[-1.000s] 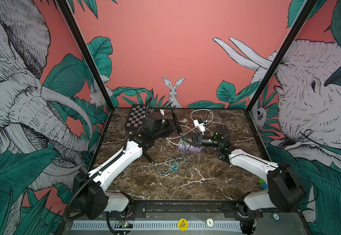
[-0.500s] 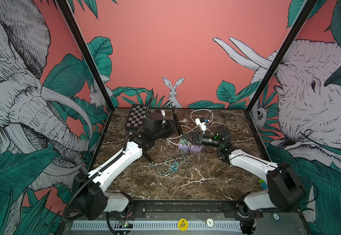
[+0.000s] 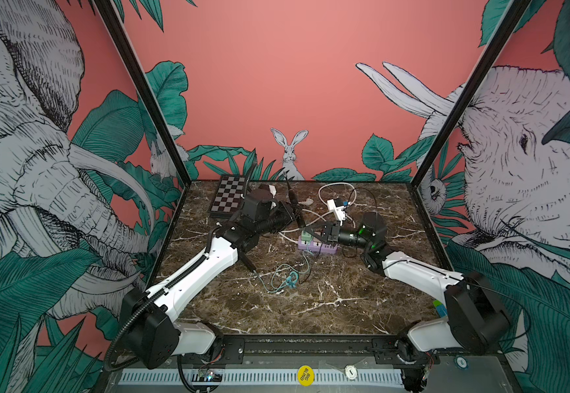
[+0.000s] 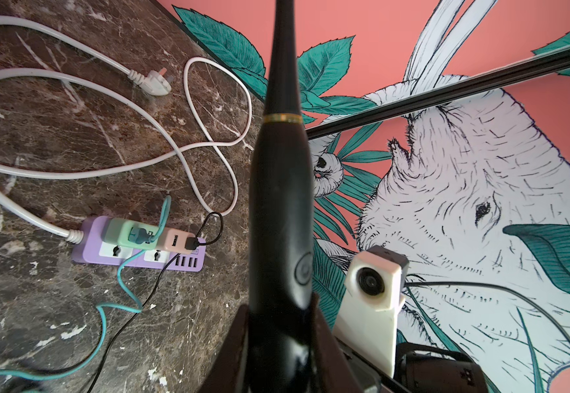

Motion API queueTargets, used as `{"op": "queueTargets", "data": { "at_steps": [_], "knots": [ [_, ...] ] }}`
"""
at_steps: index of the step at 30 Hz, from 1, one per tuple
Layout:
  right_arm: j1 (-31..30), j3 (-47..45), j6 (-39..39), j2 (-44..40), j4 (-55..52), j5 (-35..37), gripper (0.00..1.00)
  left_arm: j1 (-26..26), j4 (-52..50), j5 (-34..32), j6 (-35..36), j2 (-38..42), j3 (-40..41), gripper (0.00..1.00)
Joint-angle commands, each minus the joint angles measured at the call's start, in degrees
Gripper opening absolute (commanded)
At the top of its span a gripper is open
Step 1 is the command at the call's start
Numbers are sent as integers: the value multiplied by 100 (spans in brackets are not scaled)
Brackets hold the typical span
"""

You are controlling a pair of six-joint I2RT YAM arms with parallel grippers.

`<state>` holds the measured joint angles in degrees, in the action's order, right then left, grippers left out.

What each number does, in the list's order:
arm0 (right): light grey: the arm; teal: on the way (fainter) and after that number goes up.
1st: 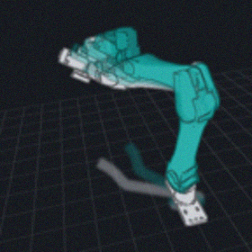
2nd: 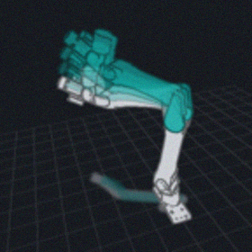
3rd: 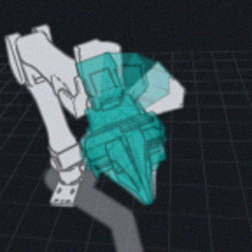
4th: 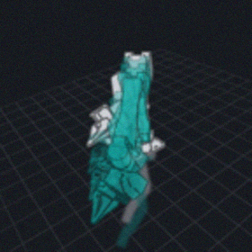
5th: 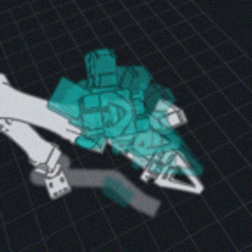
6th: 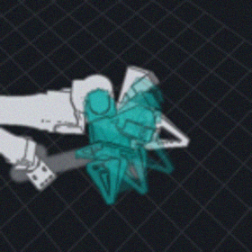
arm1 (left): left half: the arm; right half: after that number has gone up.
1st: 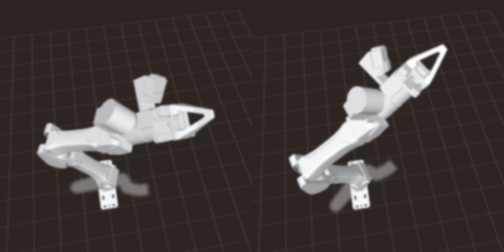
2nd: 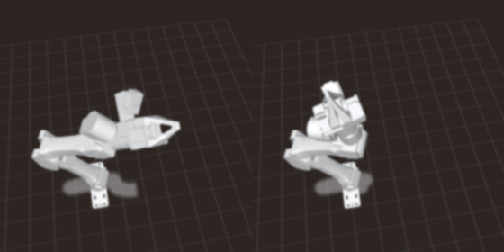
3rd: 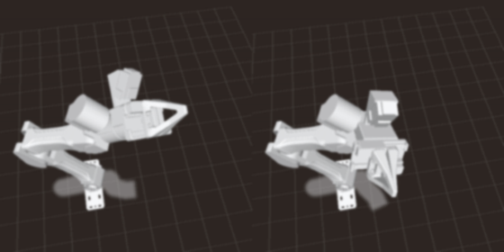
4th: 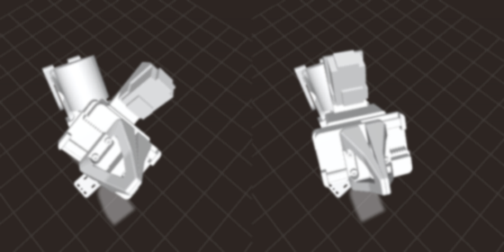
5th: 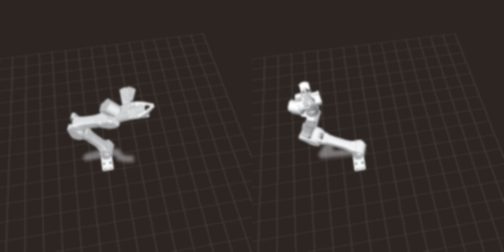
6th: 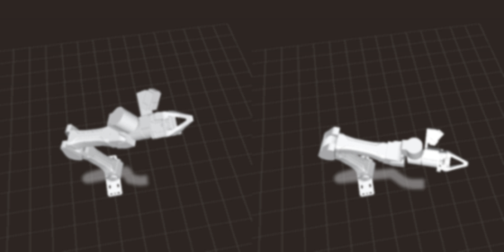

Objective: Charge the electric toothbrush
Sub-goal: Pick up the charging cable from the center of the board.

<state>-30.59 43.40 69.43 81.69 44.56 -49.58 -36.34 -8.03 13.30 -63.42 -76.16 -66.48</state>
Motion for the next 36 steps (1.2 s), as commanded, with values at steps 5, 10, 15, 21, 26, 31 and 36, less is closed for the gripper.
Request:
{"op": "queueTargets", "data": {
  "at_steps": [5, 10, 15, 21, 26, 31, 36],
  "knots": [
    [-22, 5, -1715, -610, -2119, 258, 11, -18, -329, -147, 276, 299, 128, 0],
    [-603, -127, -3665, -1095, -3987, 975, 33, 309, -454, -162, 384, 590, 585, 0],
    [-1543, -101, -4968, -770, -4688, 1902, 43, 709, -608, -130, 496, 1005, 1053, 0],
    [-2215, 525, -5623, 458, -4670, 2311, 41, 965, -1042, -655, 491, 1568, 1419, 0],
    [-2206, 759, -5691, 963, -4297, 2566, 41, 1008, -1313, -625, 487, 1628, 1426, 0],
    [-2206, 1061, -5782, 1540, -4126, 2662, 41, 1023, -1262, -610, 521, 1586, 1514, 0],
    [-2205, 1253, -5799, 1906, -3918, 2664, 41, 1028, -1264, -614, 725, 1523, 1475, 0]
  ]
}}
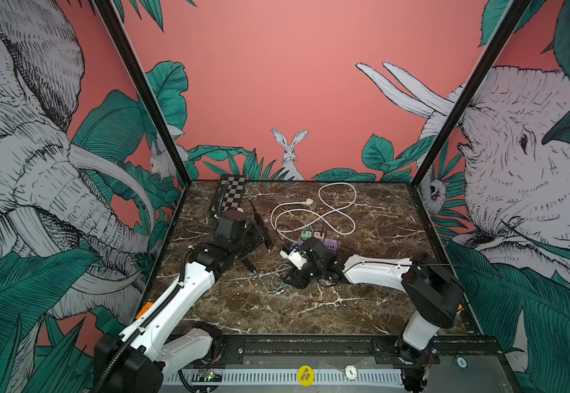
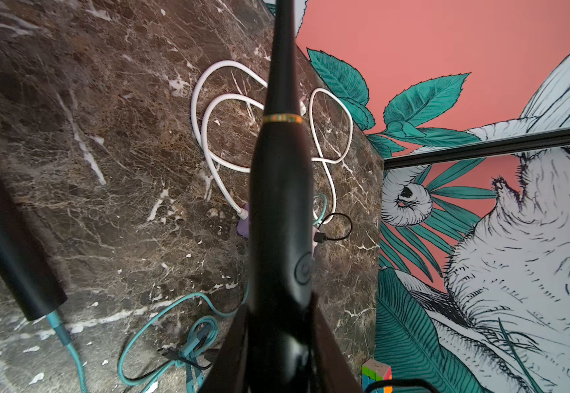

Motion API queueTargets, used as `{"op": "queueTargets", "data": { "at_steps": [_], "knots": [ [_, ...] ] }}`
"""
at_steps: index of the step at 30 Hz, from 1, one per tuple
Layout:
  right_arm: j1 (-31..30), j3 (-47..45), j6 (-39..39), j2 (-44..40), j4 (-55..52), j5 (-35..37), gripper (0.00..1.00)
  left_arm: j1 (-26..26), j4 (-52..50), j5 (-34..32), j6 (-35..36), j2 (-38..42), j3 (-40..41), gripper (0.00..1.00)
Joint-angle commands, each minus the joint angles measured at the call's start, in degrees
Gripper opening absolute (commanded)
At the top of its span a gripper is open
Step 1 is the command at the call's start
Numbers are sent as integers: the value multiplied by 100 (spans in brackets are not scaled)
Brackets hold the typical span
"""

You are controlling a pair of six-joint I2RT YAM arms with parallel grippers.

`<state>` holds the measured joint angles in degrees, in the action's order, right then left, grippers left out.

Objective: Charge the electric toothbrush
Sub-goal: Pick up the charging cable from the center of the board.

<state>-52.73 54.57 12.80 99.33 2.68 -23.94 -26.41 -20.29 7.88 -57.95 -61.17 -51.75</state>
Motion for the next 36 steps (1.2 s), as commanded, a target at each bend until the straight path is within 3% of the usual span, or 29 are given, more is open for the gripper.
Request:
{"op": "queueTargets", "data": {
  "at_steps": [1, 36],
  "knots": [
    [9, 158, -164, 188, 277, 104, 41, 31, -51, -83, 194, 12, -11, 0],
    [5, 146, -147, 842, 643, -215, 27, 40, 20, -200, 236, 43, 25, 0]
  ]
}}
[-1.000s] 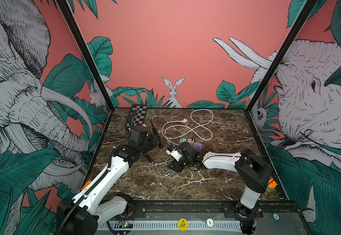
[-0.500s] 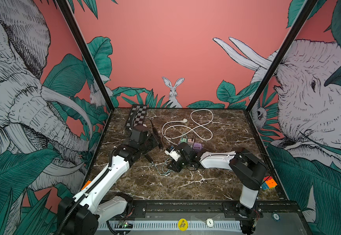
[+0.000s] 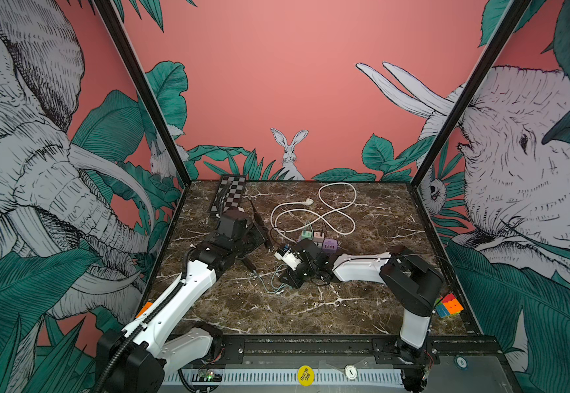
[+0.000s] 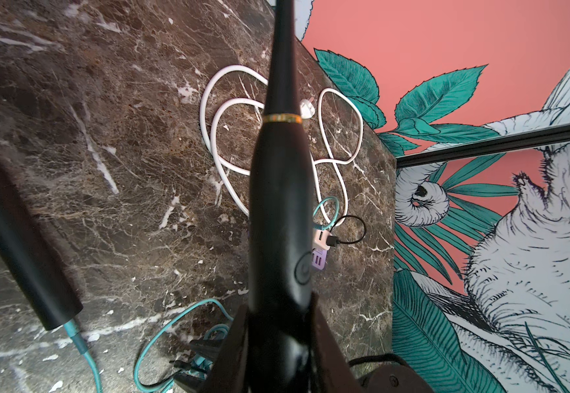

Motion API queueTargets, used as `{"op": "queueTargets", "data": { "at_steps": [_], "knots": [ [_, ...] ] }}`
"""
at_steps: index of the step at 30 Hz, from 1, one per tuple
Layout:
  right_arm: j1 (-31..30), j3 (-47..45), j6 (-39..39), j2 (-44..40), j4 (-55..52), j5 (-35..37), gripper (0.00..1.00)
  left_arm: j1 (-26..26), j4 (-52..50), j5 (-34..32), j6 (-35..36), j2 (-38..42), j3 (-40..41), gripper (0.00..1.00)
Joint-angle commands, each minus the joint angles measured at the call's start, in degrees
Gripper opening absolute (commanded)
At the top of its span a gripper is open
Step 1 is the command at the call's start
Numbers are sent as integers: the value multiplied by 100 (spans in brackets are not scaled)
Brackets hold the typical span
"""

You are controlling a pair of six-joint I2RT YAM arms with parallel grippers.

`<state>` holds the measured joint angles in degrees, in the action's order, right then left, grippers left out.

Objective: Charge the electric toothbrush
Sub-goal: Pick up the charging cable from the center of the board.

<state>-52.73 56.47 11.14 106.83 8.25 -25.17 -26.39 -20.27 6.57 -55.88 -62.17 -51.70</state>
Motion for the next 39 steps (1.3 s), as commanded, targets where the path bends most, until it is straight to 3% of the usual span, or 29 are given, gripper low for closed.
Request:
{"op": "queueTargets", "data": {
  "at_steps": [1, 26, 39],
  "knots": [
    [0, -54, 13, 86, 85, -101, 26, 38, 17, -76, 26, 146, 15, 0],
    [0, -229, -180, 14, -197, 26, 25, 52, -64, -170, 51, 209, -8, 0],
    [0, -312, -192, -48, -183, 51, 10, 73, -84, -178, 24, 210, -26, 0]
  ]
}}
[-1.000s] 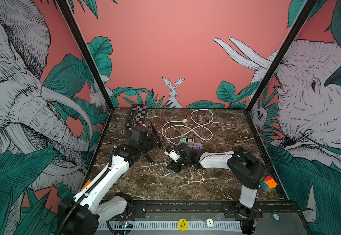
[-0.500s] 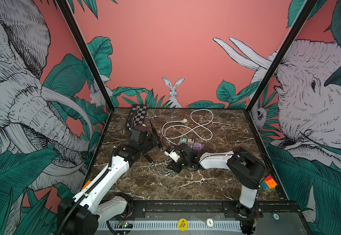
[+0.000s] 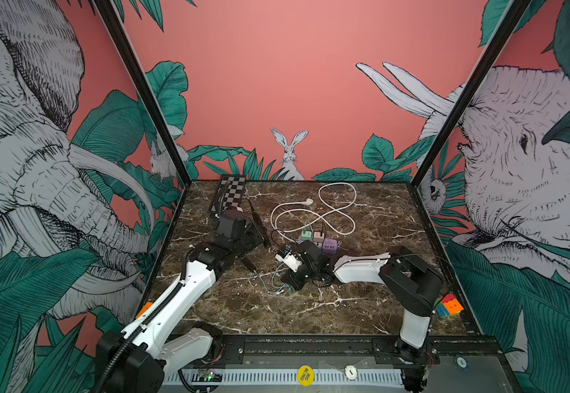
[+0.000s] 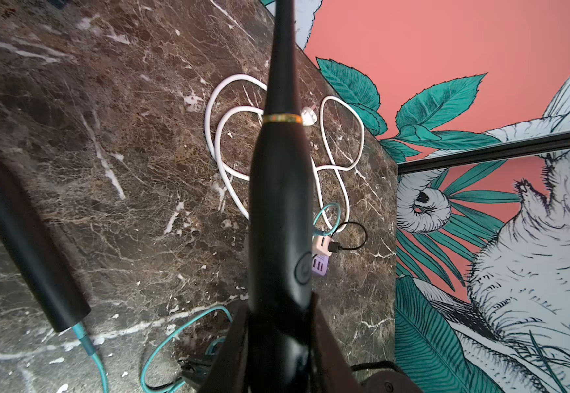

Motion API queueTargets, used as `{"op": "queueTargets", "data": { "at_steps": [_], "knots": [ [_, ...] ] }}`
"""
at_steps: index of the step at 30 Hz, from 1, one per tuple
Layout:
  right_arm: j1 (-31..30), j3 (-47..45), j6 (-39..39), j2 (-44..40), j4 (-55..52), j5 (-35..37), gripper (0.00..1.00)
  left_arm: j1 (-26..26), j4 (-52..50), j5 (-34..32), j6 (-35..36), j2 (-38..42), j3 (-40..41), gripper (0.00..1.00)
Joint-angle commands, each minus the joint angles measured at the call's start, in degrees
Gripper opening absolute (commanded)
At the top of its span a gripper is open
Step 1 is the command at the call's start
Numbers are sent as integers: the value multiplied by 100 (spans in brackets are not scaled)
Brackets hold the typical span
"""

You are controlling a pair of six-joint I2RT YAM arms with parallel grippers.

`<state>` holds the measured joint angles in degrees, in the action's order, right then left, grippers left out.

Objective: Charge the electric toothbrush
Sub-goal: Pick up the charging cable from the center of the board.

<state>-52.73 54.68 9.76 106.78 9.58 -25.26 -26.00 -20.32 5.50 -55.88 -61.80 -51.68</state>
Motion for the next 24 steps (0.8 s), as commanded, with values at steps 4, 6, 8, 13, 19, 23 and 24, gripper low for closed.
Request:
{"op": "queueTargets", "data": {
  "at_steps": [4, 6, 8, 13, 19, 23, 24],
  "knots": [
    [0, -124, -54, -126, -347, 30, 5, 39, -87, -73, 25, 176, -53, 0],
    [7, -137, -32, -229, -343, -22, 2, 38, -95, -72, 17, 169, -61, 0],
    [4, -188, -18, -381, -288, -36, 0, 42, -87, -59, 6, 160, -56, 0],
    [82, -238, 151, -624, -217, -141, 0, 45, -34, 3, -79, 125, -45, 0],
    [119, -58, 46, -301, -668, -187, 25, 39, 28, 70, -126, 106, 0, 0],
    [121, -266, 132, -331, -484, -156, 36, 39, 0, 49, -103, 133, 0, 0],
    [118, -273, 129, -342, -484, -156, 36, 42, -4, 47, -106, 133, 6, 0]
  ]
}}
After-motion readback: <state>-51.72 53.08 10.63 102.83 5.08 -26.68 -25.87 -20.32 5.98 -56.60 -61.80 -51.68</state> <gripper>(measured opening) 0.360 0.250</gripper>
